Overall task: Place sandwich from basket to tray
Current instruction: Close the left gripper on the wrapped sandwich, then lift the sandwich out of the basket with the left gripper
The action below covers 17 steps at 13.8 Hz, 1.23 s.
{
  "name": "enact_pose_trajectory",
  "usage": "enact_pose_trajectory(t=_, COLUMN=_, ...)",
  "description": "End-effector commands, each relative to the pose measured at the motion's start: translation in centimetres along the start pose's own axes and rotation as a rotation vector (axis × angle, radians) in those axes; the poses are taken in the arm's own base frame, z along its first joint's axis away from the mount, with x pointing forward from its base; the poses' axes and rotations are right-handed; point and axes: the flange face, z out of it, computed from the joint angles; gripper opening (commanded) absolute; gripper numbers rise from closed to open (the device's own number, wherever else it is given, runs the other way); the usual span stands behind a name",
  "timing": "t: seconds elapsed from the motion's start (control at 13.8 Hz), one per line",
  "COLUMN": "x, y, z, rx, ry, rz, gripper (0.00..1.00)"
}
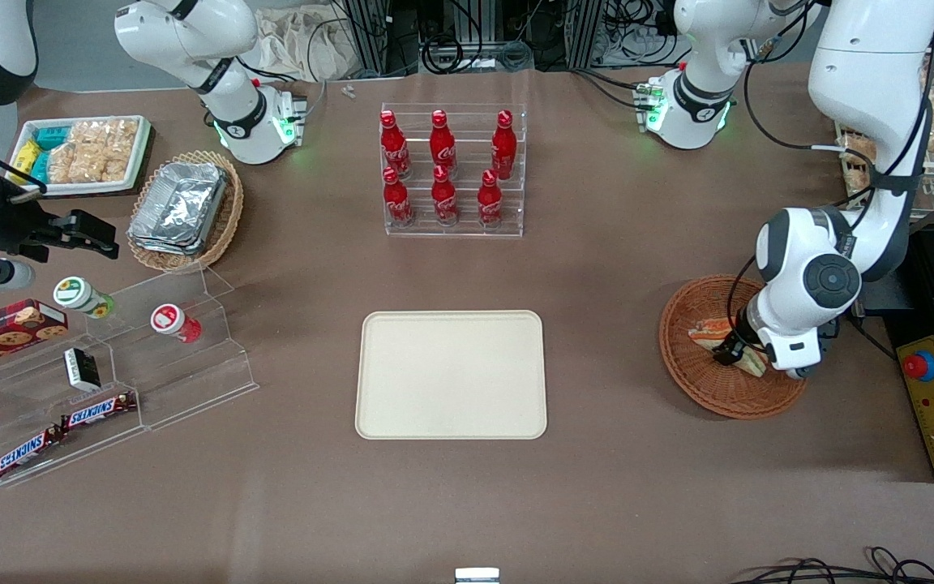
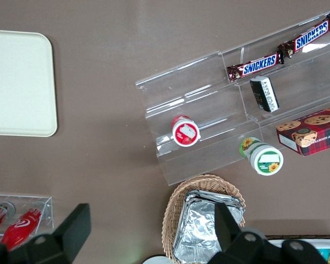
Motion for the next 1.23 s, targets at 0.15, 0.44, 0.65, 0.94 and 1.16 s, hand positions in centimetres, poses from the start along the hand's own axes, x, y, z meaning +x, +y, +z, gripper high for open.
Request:
enact_pose_trajectory(t=0.15, x=0.1, y=-0.1, z=-0.1, rx=-0.012, ry=0.024, rz=-0.010, gripper=0.16)
enact_pose_trajectory(t=0.44, x=0.4, y=0.0, z=-4.5, rx=-0.050, ry=0.053, rz=0.007, gripper=0.12)
enact_pose_trajectory(t=0.65, x=0.0, y=0.3, z=-9.9, rx=-0.026, ry=0.057, rz=0.050, gripper=0.10)
enact_pose_trajectory(t=0.94, x=-3.0, y=1.6, z=-17.3, rx=-0.004, ry=0.036, rz=0.182, gripper=0.10)
enact_pose_trajectory(t=1.16, x=-6.4, y=3.9, z=-22.4, rx=0.005, ry=-0.045, rz=0.349, gripper=0.10)
